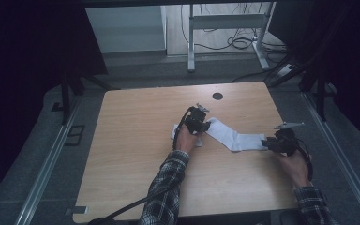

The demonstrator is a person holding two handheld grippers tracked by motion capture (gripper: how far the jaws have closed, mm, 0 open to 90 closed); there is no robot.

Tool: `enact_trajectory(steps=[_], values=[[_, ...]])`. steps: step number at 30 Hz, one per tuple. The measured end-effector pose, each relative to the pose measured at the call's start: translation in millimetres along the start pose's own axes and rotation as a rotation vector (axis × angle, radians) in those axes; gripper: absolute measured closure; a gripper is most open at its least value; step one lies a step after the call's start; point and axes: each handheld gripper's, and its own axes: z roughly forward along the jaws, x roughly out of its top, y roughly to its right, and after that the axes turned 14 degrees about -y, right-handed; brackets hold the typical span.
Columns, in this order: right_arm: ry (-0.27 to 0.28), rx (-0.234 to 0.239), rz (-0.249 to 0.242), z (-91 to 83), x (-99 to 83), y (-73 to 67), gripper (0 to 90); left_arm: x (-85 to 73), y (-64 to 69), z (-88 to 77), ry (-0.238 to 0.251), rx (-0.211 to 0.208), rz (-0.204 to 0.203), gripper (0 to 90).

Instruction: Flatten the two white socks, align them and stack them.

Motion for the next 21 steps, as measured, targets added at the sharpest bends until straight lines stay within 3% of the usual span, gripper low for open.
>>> enact_trajectory(steps=[5, 10, 13, 14, 21], values=[[0.0, 0.009, 0.006, 3.7, -0.4, 1.3, 62.0, 0.9, -1.0, 9.9, -0.015, -0.005, -0.018, 65.9], [-0.025, 0.02, -0.002, 8.7, 0.4, -0.9, 70.3, 0.0, 0.5, 17.4, -0.053, -0.013, -0.011, 73.3], [-0.037, 0.034, 0.005, 8.2, 1.6, -1.9, 78.0, -1.6, -0.2, 17.6, -0.046, -0.046, -0.025, 82.4], [-0.04, 0.04, 0.009, 7.6, 1.7, -2.3, 80.6, -1.7, 0.8, 17.1, -0.046, -0.036, -0.015, 85.1], [-0.019, 0.041, 0.01, 2.9, 2.6, -2.7, 83.4, -7.8, 3.9, 3.4, -0.006, -0.03, -0.006, 86.3]])
